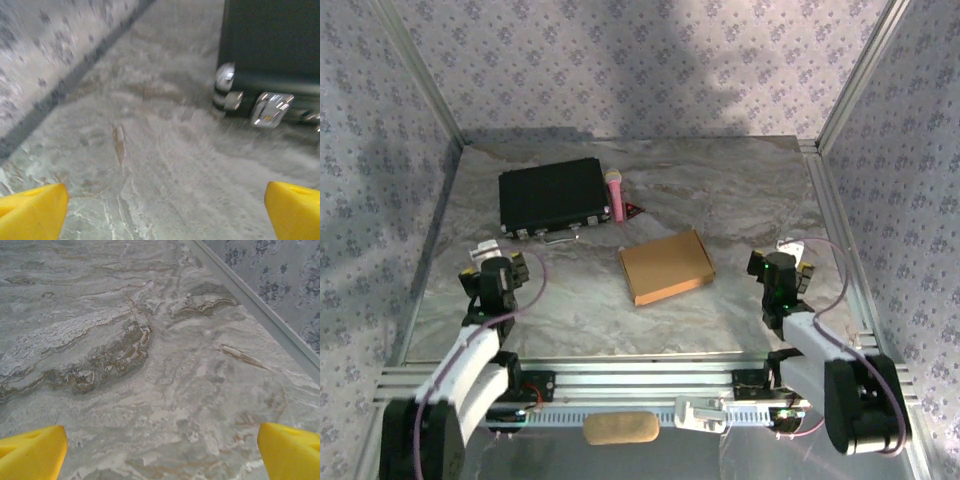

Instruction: Fold the paper box

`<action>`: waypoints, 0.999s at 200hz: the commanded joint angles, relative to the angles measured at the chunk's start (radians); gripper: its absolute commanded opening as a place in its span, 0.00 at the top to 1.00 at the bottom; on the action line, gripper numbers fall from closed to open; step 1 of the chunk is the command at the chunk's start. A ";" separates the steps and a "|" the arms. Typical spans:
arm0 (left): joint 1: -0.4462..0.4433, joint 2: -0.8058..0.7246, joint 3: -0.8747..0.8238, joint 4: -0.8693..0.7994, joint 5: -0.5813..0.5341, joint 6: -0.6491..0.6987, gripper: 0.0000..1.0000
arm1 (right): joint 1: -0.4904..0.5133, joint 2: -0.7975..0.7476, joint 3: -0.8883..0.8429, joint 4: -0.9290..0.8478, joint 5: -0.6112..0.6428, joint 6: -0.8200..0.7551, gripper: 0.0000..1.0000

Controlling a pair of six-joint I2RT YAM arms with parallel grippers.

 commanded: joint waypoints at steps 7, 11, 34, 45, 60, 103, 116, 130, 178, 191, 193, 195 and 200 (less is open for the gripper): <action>0.025 0.221 0.112 0.188 0.211 0.059 0.00 | -0.013 0.103 0.048 0.241 -0.023 -0.054 0.01; 0.026 0.244 0.124 0.196 0.216 0.062 0.00 | -0.014 0.115 0.051 0.258 -0.027 -0.057 0.01; 0.025 0.336 0.154 0.290 0.204 0.077 0.00 | -0.016 0.177 0.062 0.331 -0.045 -0.073 0.01; 0.027 0.369 0.152 0.347 0.199 0.077 0.00 | -0.018 0.195 0.081 0.324 -0.050 -0.093 0.01; 0.027 0.410 0.163 0.406 0.208 0.076 0.00 | -0.019 0.216 0.092 0.329 -0.065 -0.117 0.01; 0.030 0.484 0.211 0.429 0.237 0.120 0.00 | -0.094 0.358 0.037 0.583 -0.169 -0.153 0.01; 0.031 0.493 0.219 0.428 0.231 0.122 0.00 | -0.086 0.440 0.045 0.643 -0.186 -0.176 0.01; 0.042 0.497 0.224 0.429 0.254 0.124 0.00 | -0.044 0.474 0.069 0.663 -0.151 -0.223 0.01; 0.076 0.668 0.164 0.718 0.320 0.140 0.00 | -0.058 0.466 0.117 0.543 -0.181 -0.213 0.01; 0.052 0.635 0.179 0.634 0.286 0.146 0.00 | -0.068 0.474 0.163 0.465 -0.180 -0.196 0.01; 0.051 0.641 0.177 0.642 0.284 0.147 0.00 | -0.071 0.474 0.172 0.444 -0.184 -0.187 0.01; 0.051 0.649 0.174 0.663 0.278 0.147 0.00 | -0.078 0.474 0.177 0.434 -0.196 -0.177 0.01; 0.054 0.662 0.166 0.711 0.269 0.145 0.00 | -0.103 0.471 0.178 0.434 -0.222 -0.168 0.01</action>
